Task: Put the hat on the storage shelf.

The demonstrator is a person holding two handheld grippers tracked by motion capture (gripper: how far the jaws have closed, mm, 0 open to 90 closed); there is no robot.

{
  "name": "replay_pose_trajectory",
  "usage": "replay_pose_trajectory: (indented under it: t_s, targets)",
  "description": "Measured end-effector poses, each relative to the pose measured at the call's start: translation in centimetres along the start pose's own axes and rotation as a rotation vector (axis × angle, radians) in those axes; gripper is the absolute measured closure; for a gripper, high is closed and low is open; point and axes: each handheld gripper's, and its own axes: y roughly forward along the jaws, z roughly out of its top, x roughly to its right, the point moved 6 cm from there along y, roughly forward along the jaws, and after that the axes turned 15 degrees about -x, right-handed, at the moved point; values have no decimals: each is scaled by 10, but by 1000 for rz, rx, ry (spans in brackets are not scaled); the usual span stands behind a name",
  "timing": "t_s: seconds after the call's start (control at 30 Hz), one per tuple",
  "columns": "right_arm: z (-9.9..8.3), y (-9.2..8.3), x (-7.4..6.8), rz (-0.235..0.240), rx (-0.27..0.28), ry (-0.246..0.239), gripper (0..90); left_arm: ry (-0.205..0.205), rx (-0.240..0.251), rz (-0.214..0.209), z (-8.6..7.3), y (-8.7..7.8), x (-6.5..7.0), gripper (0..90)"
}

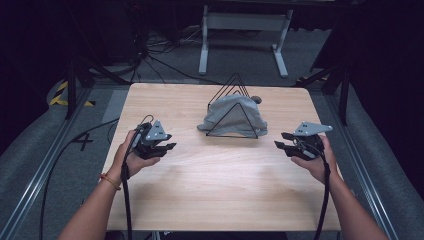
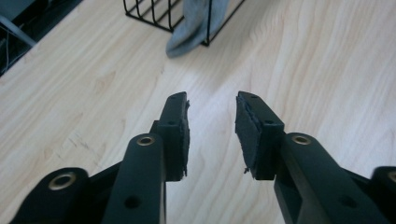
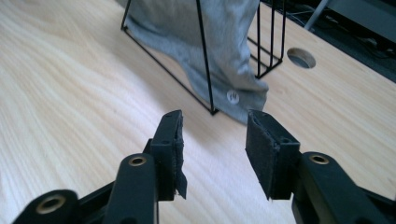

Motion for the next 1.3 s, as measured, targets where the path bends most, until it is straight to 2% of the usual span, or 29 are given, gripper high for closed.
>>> replay_pose_trajectory:
  t_s: [0.13,0.27,0.4,0.47,0.57,0.63,0.67,0.7,0.73,0.77,0.8,1.1,1.3]
  targets:
    - [-14,-1,-5,0,-11,0,501,5,-26,-19,-17,4,10,573]
    - [-35,3,-11,17,-27,-4,433,-3,-51,-31,-34,13,19,485]
    - [-61,9,-15,34,-40,25,377,-44,-49,-68,-52,22,28,392]
    - [-76,13,-16,33,-47,42,353,-51,-52,-82,-61,26,34,359]
    - [-97,18,-19,58,-48,91,326,-71,-68,-117,-75,35,42,289]
    - [-108,22,-20,59,-80,85,316,-91,-39,-141,-83,39,46,278]
    - [-112,23,-19,69,-74,116,315,-126,-11,-163,-86,41,45,274]
    - [-116,25,-19,100,-69,147,305,-158,10,-171,-88,42,45,261]
    - [-119,28,-20,107,-78,160,289,-169,13,-156,-89,42,45,248]
    - [-120,29,-19,94,-55,156,280,-173,7,-147,-89,42,44,233]
    - [-120,29,-19,93,-56,161,276,-180,4,-142,-89,42,44,215]
    - [-120,30,-18,87,-64,168,237,-204,5,-141,-90,42,45,207]
    - [-119,31,-17,91,-62,167,228,-204,4,-141,-90,42,45,203]
